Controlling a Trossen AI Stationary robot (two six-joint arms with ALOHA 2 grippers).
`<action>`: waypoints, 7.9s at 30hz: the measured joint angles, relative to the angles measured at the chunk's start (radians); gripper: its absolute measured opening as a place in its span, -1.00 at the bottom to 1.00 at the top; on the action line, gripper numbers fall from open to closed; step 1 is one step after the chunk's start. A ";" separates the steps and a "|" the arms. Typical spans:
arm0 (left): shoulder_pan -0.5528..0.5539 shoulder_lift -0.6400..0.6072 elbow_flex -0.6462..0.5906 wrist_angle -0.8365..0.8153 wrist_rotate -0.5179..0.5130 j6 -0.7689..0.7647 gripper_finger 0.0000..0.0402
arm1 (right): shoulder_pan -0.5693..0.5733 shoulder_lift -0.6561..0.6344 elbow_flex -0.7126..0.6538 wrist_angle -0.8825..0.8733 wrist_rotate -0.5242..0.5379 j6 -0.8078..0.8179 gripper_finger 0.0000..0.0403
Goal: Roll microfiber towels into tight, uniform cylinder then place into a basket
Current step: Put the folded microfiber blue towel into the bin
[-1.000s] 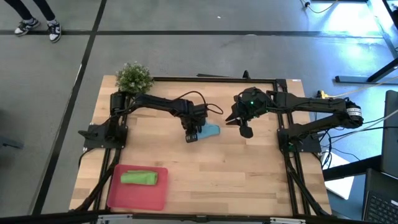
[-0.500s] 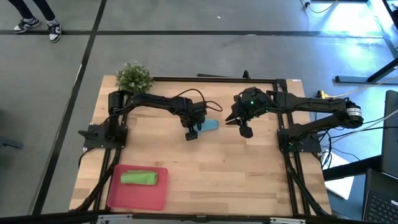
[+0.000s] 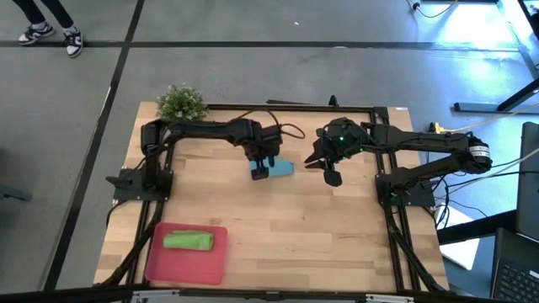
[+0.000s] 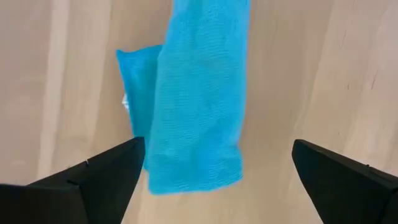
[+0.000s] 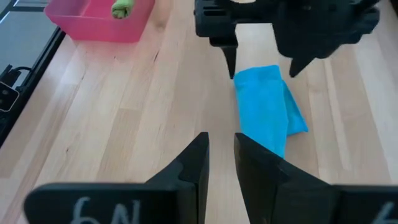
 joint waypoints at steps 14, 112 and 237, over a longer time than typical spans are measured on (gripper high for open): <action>0.049 0.068 -0.010 0.191 0.016 0.118 0.99 | 0.000 0.000 0.000 0.011 0.000 0.000 -0.62; -0.119 -0.206 -0.010 -0.140 0.139 -0.144 -0.97 | 0.000 0.000 -0.001 0.040 0.000 0.000 -0.62; -1.115 -0.428 -0.780 0.481 -0.011 -0.900 0.21 | 0.079 0.000 0.000 0.183 -0.201 -0.003 -0.62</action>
